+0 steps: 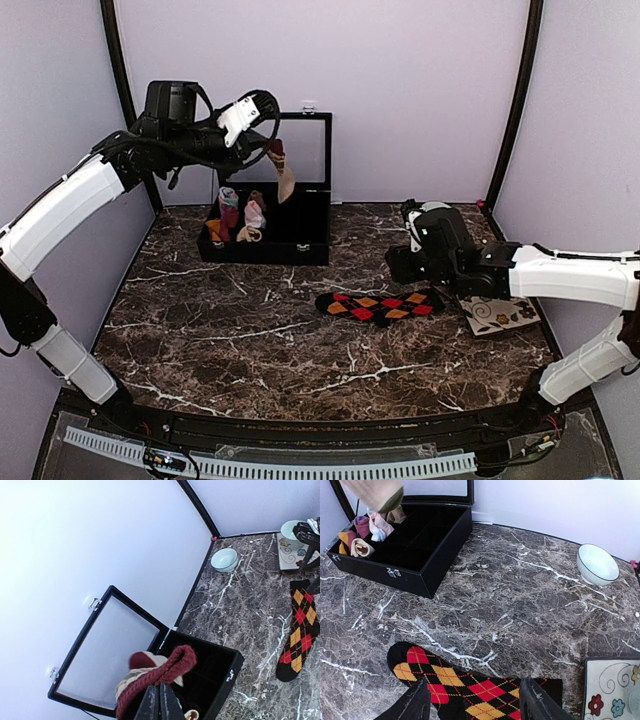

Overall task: Roll the socks
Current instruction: Put down the sock in the storage box.

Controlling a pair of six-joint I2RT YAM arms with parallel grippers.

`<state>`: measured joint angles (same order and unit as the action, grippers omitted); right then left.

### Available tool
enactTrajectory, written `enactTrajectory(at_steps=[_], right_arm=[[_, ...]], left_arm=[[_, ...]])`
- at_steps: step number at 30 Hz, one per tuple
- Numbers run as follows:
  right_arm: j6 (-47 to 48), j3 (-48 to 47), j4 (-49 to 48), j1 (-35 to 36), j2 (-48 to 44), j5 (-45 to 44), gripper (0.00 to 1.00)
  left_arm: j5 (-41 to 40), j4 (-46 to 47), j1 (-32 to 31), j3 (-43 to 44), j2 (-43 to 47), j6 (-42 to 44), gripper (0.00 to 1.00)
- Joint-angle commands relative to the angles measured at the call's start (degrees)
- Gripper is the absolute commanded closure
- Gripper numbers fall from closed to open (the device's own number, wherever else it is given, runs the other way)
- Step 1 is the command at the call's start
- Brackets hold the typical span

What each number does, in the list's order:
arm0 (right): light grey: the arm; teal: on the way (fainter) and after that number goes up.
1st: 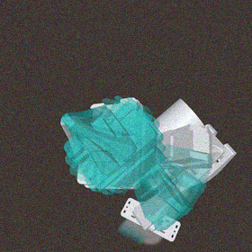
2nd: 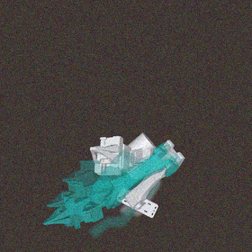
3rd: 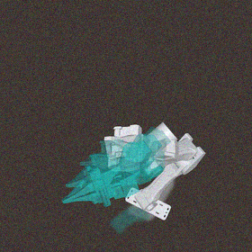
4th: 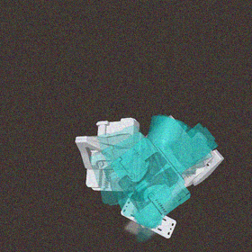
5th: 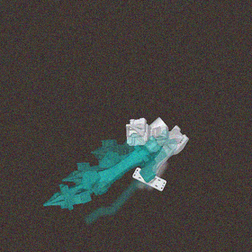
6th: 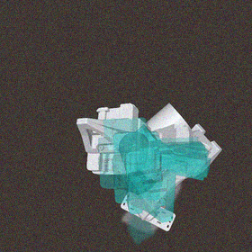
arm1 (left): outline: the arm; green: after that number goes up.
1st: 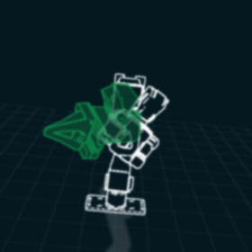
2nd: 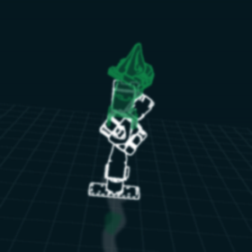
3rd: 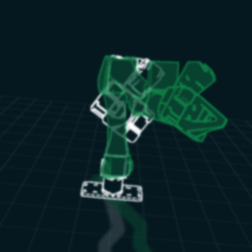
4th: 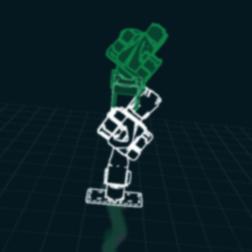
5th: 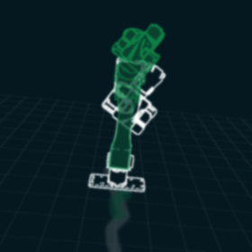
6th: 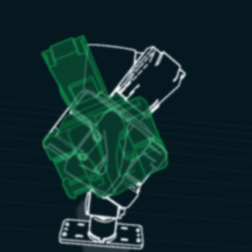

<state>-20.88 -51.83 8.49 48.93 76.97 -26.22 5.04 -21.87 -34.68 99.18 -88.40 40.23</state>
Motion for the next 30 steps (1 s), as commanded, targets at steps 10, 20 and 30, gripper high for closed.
enactTrajectory(at_steps=[10, 20, 30], right_arm=[[-2.7, 4.3, -3.7, 1.3, -1.6, 4.0, 0.40], [-0.5, 2.3, -6.2, 6.5, 4.3, 6.5, 0.37], [16.0, 0.3, -19.0, 13.7, 12.6, 16.6, 0.28]], left_arm=[[3.8, 3.3, -0.2, -44.4, 6.8, -4.1, 1.00], [17.3, -1.4, -0.3, -46.1, 6.8, -5.0, 0.80], [21.5, -3.8, 4.9, -45.9, 9.3, -3.5, 0.26]])
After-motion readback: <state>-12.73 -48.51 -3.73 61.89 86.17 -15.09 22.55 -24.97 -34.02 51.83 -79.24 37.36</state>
